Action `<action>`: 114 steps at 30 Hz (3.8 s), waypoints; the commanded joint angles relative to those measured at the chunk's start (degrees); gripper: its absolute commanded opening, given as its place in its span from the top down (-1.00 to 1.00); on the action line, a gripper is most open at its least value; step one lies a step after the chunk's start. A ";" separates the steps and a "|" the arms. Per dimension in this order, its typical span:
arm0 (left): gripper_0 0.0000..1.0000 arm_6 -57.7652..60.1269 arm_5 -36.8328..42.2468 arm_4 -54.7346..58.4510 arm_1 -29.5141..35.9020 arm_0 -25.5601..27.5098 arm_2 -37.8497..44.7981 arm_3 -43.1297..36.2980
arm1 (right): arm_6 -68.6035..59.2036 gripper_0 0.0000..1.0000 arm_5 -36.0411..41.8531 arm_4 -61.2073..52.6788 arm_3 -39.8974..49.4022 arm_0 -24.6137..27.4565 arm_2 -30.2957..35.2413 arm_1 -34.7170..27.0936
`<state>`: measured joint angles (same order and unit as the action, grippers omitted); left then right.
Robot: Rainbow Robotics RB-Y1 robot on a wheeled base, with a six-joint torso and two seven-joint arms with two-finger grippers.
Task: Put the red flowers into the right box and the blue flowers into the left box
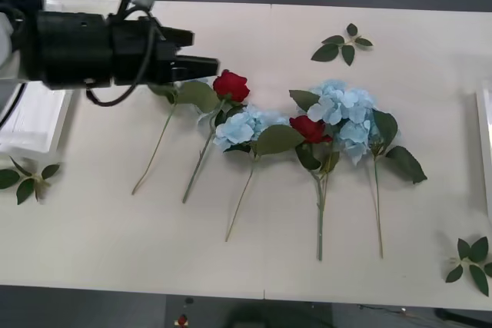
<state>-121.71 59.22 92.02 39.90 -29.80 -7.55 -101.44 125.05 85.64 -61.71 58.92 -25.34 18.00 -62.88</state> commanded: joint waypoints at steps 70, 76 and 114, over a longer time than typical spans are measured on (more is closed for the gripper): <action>1.00 4.02 21.73 -31.46 22.50 -11.78 -1.51 17.94 | -37.68 -0.39 -11.11 -4.91 44.97 25.42 -7.54 3.91; 1.00 -4.06 28.41 -38.84 30.67 -11.34 -4.14 22.95 | -47.17 -0.41 -15.16 -3.24 50.68 25.16 -14.84 4.52; -1.00 -22.43 16.02 -21.70 31.29 -14.85 -5.55 43.34 | -62.38 -0.35 -34.32 20.58 39.87 14.79 -40.24 17.09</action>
<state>-143.83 71.49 66.19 70.66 -43.64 -18.41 -56.52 64.13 52.48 -41.73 98.22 -9.80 -21.99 -45.96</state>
